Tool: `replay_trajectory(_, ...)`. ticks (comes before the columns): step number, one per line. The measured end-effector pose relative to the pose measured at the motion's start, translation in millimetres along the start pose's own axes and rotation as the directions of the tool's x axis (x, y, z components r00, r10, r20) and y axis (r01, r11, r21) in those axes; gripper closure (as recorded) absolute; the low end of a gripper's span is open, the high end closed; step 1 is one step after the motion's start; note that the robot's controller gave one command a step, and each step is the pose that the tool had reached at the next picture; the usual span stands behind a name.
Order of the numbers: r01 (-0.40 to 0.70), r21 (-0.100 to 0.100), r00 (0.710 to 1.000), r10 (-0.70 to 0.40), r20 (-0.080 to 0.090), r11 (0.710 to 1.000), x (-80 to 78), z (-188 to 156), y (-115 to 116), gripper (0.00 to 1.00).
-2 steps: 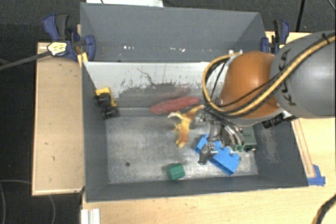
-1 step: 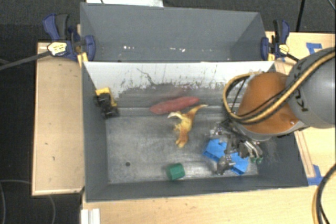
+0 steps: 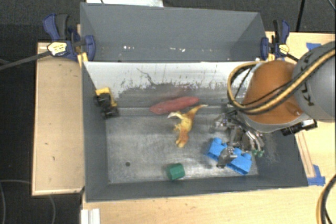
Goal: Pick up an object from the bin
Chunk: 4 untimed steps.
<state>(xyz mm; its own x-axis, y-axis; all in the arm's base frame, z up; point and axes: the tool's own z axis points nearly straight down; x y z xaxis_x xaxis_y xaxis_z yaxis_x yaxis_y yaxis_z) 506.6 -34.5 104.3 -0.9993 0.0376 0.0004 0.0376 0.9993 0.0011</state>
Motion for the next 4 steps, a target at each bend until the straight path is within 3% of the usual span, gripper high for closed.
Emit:
replay_trajectory(1, -0.024, 0.001, 1.0, 0.024, 0.004, 1.0, 22.8, 0.5, -33.1, 0.0)
replay_trajectory(2, -0.223, 0.0, 0.975, 0.223, 0.001, 0.975, 22.3, 28.6, -43.8, 0.0)
replay_trajectory(3, -0.177, 0.003, 0.984, 0.177, 0.016, 0.984, 17.6, 30.3, -31.4, 1.0)
replay_trajectory(4, -0.177, 0.003, 0.984, 0.177, 0.016, 0.984, 17.6, 30.3, -31.4, 1.0)
